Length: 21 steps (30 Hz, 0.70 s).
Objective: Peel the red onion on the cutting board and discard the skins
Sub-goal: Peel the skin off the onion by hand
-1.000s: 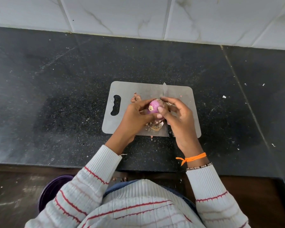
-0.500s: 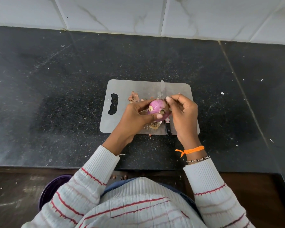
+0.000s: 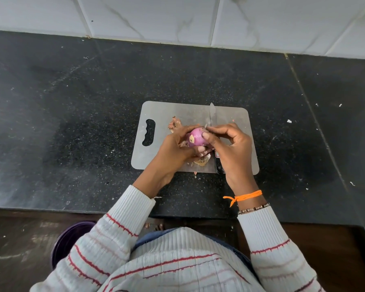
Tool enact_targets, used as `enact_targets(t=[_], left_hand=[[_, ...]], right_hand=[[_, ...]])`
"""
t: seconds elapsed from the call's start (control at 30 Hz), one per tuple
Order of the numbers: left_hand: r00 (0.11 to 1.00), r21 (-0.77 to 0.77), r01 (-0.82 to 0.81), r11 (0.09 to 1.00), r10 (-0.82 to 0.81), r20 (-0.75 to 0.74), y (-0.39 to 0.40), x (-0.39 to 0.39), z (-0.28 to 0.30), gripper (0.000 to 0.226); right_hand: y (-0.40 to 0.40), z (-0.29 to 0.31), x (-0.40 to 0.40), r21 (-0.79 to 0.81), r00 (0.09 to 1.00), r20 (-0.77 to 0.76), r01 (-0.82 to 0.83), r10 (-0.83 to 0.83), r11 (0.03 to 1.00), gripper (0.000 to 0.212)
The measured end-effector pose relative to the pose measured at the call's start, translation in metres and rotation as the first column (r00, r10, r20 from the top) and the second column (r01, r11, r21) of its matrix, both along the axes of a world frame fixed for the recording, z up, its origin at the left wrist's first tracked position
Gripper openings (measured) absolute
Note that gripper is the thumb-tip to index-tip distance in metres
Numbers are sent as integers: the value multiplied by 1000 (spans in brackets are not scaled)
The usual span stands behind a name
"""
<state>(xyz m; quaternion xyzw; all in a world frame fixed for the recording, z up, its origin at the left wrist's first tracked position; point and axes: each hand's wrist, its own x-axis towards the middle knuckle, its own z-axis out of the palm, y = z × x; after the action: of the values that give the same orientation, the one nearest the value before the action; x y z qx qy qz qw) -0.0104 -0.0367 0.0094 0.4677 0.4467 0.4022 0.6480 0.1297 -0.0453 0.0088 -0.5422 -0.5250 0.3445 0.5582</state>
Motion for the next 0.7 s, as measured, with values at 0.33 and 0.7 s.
enact_targets(t=[0.33,0.7], left_hand=[[999,19,32,999,-32,-3,-1,2,4,51],[966,114,-120,986,143,-217,0,3,1,58]], right_hand=[[3,-7,6,-48,983,59,179,-176,983,12],[-5,2,-9,-149,992,-93,-97,83,984,14]])
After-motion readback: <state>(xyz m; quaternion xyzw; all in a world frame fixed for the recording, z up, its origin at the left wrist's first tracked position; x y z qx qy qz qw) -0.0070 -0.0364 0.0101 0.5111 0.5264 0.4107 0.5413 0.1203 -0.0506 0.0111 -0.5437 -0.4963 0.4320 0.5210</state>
